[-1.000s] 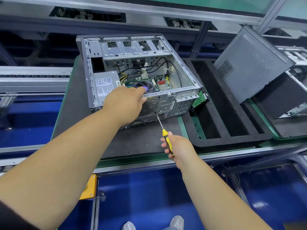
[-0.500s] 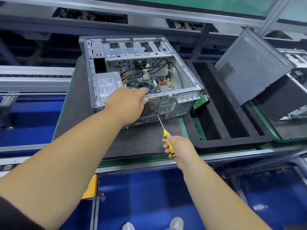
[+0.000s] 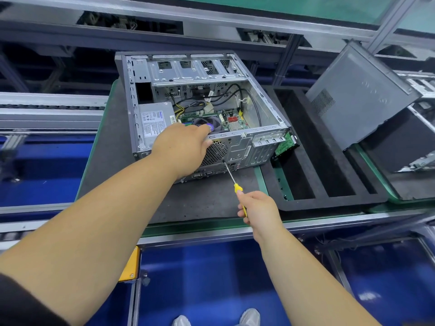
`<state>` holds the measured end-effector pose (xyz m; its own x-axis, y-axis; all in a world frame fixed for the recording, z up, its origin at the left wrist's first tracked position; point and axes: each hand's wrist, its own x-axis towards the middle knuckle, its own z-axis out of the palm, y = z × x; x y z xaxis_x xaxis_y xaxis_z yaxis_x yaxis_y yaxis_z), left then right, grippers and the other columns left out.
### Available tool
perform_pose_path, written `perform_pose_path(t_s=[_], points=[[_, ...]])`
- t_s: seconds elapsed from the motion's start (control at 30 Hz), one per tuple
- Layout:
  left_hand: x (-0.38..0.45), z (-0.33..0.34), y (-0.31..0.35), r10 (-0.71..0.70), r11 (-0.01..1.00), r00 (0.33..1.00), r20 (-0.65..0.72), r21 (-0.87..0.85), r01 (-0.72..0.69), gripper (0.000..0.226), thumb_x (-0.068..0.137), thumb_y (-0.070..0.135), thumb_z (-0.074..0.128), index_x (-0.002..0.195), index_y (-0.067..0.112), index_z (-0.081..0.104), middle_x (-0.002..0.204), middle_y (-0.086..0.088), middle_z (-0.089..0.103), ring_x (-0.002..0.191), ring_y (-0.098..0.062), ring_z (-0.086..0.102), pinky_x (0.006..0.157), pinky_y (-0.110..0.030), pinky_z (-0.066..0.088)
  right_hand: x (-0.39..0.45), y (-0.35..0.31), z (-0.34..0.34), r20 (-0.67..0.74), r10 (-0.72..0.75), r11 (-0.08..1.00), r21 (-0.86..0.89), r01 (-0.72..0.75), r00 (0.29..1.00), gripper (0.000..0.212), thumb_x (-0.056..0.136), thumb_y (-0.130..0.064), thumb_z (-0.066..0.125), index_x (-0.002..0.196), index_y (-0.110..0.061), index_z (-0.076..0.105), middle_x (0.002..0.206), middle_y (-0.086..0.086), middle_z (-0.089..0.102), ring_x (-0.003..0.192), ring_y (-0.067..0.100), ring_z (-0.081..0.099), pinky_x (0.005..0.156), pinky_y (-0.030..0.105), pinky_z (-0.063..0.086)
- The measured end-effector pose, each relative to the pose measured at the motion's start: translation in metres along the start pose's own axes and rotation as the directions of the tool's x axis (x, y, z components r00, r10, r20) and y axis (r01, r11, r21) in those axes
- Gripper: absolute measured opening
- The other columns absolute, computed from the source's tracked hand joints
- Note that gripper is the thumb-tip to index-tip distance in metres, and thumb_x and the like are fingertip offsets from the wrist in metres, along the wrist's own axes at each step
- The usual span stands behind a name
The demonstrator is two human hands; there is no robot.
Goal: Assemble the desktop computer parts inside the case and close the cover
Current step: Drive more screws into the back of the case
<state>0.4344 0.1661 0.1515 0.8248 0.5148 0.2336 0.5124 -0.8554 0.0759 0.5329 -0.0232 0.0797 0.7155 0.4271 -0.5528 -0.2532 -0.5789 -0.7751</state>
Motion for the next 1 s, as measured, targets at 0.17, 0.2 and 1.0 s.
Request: perform_pose_path(t_s=[0.17,0.2,1.0], points=[[-0.001,-0.002,0.001,-0.001,1.000,1.000,0.005,0.009,0.001,0.032,0.103,0.039,0.030,0.121,0.021,0.049,0.096,-0.001,0.064,0.084,-0.027,0.048,0.058,-0.034,0.018,0.005,-0.010,0.004,0.106,0.227,0.963,0.122,-0.239,0.968,0.055,0.106,-0.043,0.037,0.082,-0.009,0.073,0.057,-0.001,0.049,0.049,0.010,0.035,0.043,0.021,0.027],[-0.001,-0.003,0.001,-0.001,1.000,1.000,0.006,0.011,0.001,0.032,0.103,0.039,0.030,0.120,0.021,0.049,0.095,-0.001,0.063,0.081,-0.026,0.045,0.057,-0.034,0.016,0.004,-0.009,0.004,0.131,0.240,0.949,0.177,-0.261,0.962,0.056,0.105,-0.046,0.038,0.085,-0.007,0.073,0.054,-0.001,0.048,0.047,0.009,0.033,0.040,0.021,0.025],[-0.001,0.003,-0.001,0.019,1.000,1.000,-0.018,-0.008,-0.019,0.029,0.103,0.038,0.031,0.115,0.018,0.050,0.079,0.005,0.042,0.078,-0.024,0.037,0.061,-0.033,0.020,-0.001,-0.009,0.007,0.027,0.163,0.978,0.129,-0.165,0.986,0.045,0.103,-0.042,0.047,0.079,-0.011,0.068,0.065,0.000,0.061,0.052,0.011,0.044,0.047,0.023,0.034]])
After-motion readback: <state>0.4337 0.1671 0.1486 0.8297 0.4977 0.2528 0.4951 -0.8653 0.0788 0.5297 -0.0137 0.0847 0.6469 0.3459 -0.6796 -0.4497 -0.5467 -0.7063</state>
